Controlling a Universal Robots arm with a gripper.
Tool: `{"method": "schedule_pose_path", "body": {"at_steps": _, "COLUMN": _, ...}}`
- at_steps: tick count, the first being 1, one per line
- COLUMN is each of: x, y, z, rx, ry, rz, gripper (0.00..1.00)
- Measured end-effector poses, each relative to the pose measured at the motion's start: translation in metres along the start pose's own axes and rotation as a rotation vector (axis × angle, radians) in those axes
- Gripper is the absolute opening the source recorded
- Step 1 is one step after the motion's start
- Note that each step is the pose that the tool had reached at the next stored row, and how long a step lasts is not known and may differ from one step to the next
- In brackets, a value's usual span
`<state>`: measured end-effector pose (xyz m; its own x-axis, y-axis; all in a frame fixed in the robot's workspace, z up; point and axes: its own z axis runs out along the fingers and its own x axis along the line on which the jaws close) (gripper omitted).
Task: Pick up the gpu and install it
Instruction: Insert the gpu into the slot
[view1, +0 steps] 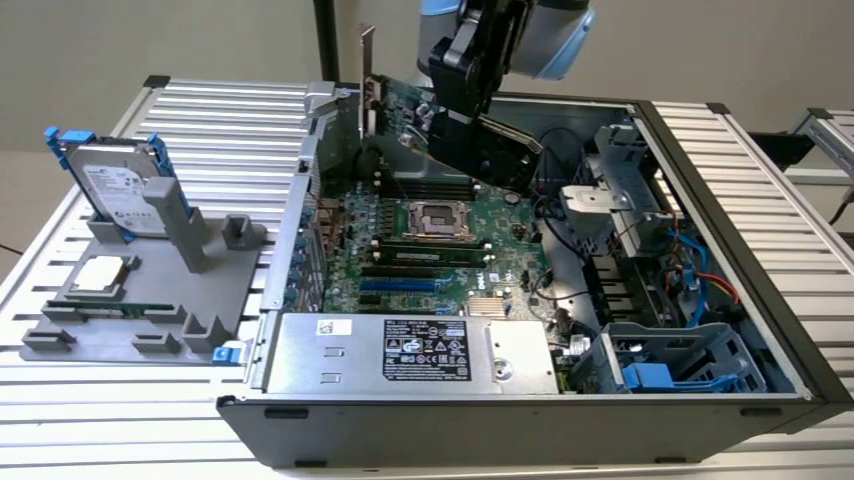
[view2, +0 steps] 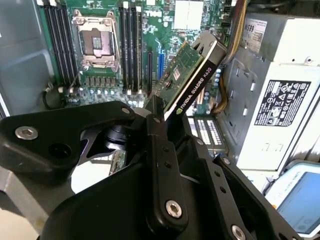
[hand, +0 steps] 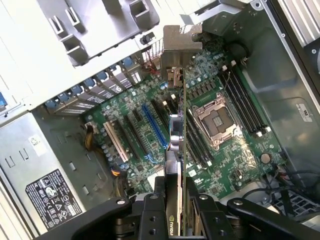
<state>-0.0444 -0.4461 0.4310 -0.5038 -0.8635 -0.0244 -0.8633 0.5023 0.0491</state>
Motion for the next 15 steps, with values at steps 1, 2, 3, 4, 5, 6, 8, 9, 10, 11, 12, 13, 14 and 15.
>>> {"method": "schedule_pose_path", "body": {"at_steps": 1, "x": 0.0, "y": 0.0, "z": 0.0, "rx": 0.0, "ry": -0.0001, "rz": 0.0, "gripper": 0.0}}
{"method": "schedule_pose_path", "body": {"at_steps": 2, "x": 0.0, "y": 0.0, "z": 0.0, "rx": 0.0, "ry": 0.0, "rz": -0.001, "gripper": 0.0}}
{"method": "schedule_pose_path", "body": {"at_steps": 3, "x": 0.0, "y": 0.0, "z": 0.0, "rx": 0.0, "ry": 0.0, "rz": -0.001, "gripper": 0.0}}
{"method": "schedule_pose_path", "body": {"at_steps": 4, "x": 0.0, "y": 0.0, "z": 0.0, "rx": 0.0, "ry": 0.0001, "rz": -0.001, "gripper": 0.0}}
{"method": "schedule_pose_path", "body": {"at_steps": 5, "x": 0.0, "y": 0.0, "z": 0.0, "rx": 0.0, "ry": 0.0001, "rz": -0.002, "gripper": 0.0}}
{"method": "schedule_pose_path", "body": {"at_steps": 6, "x": 0.0, "y": 0.0, "z": 0.0, "rx": 0.0, "ry": 0.0001, "rz": -0.002, "gripper": 0.0}}
{"method": "schedule_pose_path", "body": {"at_steps": 8, "x": 0.0, "y": 0.0, "z": 0.0, "rx": -0.0001, "ry": 0.0001, "rz": -0.004, "gripper": 0.0}}
{"method": "schedule_pose_path", "body": {"at_steps": 9, "x": 0.0, "y": 0.0, "z": 0.0, "rx": -0.0001, "ry": 0.0003, "rz": -0.007, "gripper": 0.0}}
{"method": "schedule_pose_path", "body": {"at_steps": 10, "x": 0.0, "y": 0.0, "z": 0.0, "rx": -0.0003, "ry": 0.0005, "rz": -0.011, "gripper": 0.0}}
{"method": "schedule_pose_path", "body": {"at_steps": 11, "x": 0.0, "y": 0.0, "z": 0.0, "rx": -0.0004, "ry": 0.0008, "rz": -0.017, "gripper": 0.0}}
{"method": "schedule_pose_path", "body": {"at_steps": 12, "x": 0.0, "y": 0.0, "z": 0.0, "rx": -0.0005, "ry": 0.0011, "rz": -0.024, "gripper": 0.0}}
{"method": "schedule_pose_path", "body": {"at_steps": 13, "x": 0.0, "y": 0.0, "z": -0.0001, "rx": -0.0007, "ry": 0.0015, "rz": -0.03, "gripper": 0.0}}
{"method": "schedule_pose_path", "body": {"at_steps": 14, "x": 0.0, "y": 0.0, "z": 0.0, "rx": -0.0008, "ry": 0.0018, "rz": -0.036, "gripper": 0.0}}
{"method": "schedule_pose_path", "body": {"at_steps": 15, "x": 0.0, "y": 0.0, "z": 0.0, "rx": -0.001, "ry": 0.002, "rz": -0.042, "gripper": 0.0}}
